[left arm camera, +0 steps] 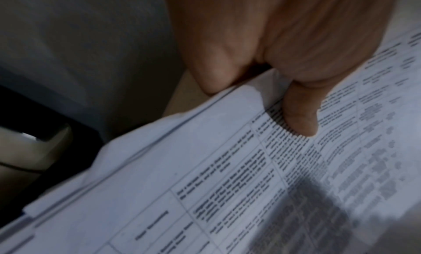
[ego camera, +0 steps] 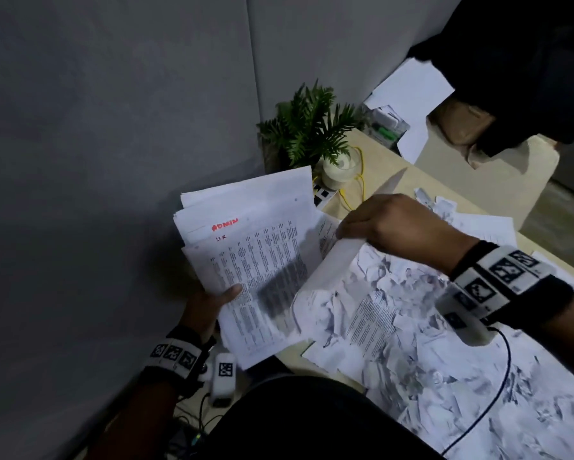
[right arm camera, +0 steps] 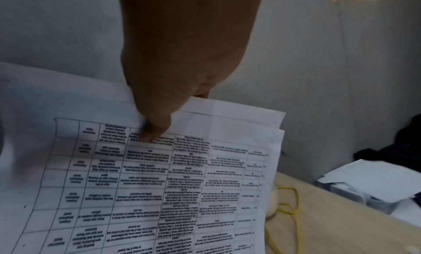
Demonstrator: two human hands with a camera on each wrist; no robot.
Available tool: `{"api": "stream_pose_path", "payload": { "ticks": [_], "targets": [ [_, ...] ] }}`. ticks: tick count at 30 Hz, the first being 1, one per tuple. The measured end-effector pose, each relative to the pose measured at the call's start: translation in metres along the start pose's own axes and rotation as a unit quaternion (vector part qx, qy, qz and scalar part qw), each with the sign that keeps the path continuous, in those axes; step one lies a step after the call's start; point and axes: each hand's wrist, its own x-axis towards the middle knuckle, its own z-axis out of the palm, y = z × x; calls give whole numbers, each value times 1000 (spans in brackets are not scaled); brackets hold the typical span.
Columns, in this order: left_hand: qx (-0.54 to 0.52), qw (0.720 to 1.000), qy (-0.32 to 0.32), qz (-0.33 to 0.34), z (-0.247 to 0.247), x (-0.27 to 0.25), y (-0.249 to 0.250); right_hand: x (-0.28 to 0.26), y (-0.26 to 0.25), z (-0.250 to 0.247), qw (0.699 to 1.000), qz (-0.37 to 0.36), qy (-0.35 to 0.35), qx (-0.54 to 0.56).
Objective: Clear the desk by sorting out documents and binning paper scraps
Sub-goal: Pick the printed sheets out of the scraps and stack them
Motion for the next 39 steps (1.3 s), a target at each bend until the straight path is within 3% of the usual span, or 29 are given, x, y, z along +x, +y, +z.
{"api": "stream_pose_path", "payload": {
  "ticks": [4,7,10,12,15,18,21,24,27,31,33,36,39],
  "targets": [
    [23,999,3,23,24,7,0,-18,6,-12,996,66,58,-7],
    [16,999,24,28,34,13,1,-29,6,-24,973,161,161,42],
    [14,999,32,30,34,18,4,-37,9,-29,913,257,291,122],
    [19,999,32,31,32,21,5,-42,13,-18,858,352,336,166],
    [29,998,29,40,30,24,10,-41,9,10,765,462,360,269],
    [33,997,3,65,35,23,20,-32,-2,44,736,505,323,315],
    [30,996,-17,83,42,22,32,-19,-11,80,715,515,273,387],
    [55,994,-28,86,47,30,36,-9,-15,98,659,498,252,504],
    [80,993,-27,77,53,38,37,-1,-18,101,615,460,259,586],
    [47,997,-12,67,68,39,42,1,-17,103,554,489,293,607],
    [15,997,-26,70,85,29,54,1,-19,99,551,486,308,605],
    [-92,987,-115,56,101,18,64,2,-22,83,537,461,368,603],
    [-105,988,-88,74,109,9,68,-1,-22,69,532,438,411,597]
  ]
}}
